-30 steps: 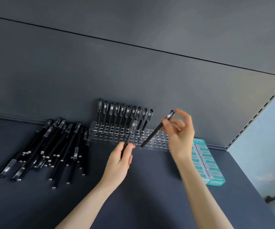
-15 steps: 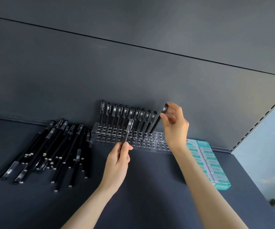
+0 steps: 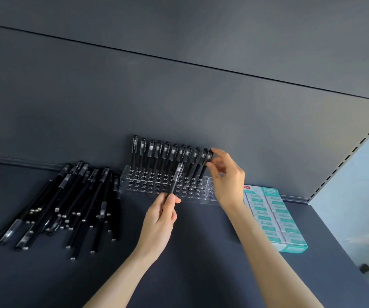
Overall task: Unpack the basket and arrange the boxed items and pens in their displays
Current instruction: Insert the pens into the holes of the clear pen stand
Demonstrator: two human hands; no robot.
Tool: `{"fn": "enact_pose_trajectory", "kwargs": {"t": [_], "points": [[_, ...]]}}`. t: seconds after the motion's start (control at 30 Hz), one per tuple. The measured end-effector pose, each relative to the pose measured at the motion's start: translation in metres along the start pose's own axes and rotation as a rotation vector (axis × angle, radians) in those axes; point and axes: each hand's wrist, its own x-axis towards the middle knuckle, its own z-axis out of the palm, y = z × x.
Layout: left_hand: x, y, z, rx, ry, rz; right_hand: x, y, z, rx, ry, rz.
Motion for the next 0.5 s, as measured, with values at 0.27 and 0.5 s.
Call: {"fn": "enact_pose_trajectory", "kwargs": {"t": [0.27,0.5], "points": [[-0.005,0.001,0.003,0.042,-0.104,0.046,-0.030,-0.035,-0.022,0.394,-0.166,0.253],[-0.011,-0.004,0.008,0.084,-0.240,0.042,-0.045,-0.047,-0.031,0.561,-0.282,0.343]]}}
